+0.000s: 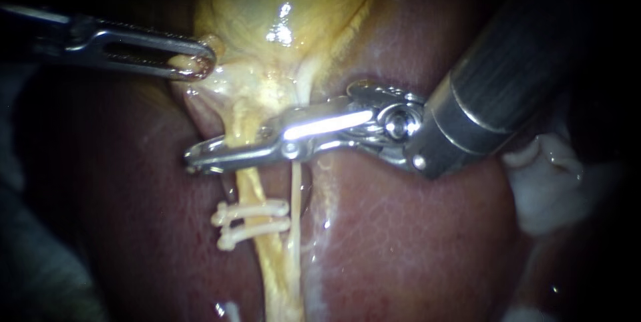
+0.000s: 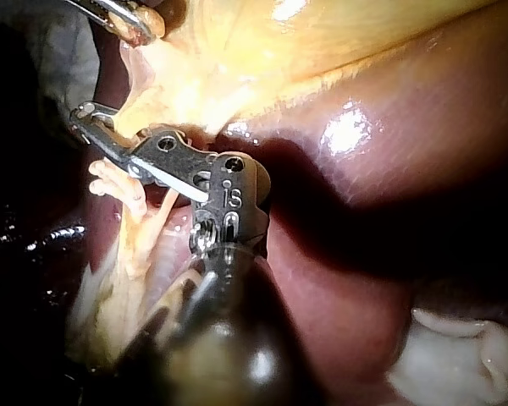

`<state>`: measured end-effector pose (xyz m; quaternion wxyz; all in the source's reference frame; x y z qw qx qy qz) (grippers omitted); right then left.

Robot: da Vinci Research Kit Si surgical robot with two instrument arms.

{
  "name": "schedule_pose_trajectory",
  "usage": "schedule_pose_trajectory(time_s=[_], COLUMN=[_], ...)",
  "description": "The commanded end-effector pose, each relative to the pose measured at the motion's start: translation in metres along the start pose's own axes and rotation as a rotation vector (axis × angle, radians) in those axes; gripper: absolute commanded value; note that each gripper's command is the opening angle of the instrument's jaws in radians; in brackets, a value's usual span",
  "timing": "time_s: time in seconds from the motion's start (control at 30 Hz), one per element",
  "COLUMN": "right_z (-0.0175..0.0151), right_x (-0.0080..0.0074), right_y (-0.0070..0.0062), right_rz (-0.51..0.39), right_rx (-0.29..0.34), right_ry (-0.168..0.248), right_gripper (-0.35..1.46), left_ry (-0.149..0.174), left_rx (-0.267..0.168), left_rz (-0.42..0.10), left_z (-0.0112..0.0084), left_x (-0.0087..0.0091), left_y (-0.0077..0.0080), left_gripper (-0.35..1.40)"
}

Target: Clipping third clip left tube

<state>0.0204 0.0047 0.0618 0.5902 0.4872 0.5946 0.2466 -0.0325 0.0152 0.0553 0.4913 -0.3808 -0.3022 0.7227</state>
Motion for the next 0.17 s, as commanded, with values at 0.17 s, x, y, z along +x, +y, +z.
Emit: schedule_pose_trajectory(time_s=[0.17], right_z=[0.0], right_x=[-0.0001], right_y=[0.0001], right_rz=[-0.001], right_rx=[0.0], right_ry=[0.0], right_gripper=[-0.35], left_ry=[0.0], left_rx=[0.0], left_rz=[0.0], left_z=[0.0], left_x=[0.0], left_y=[-0.0001], left_gripper=[-0.35])
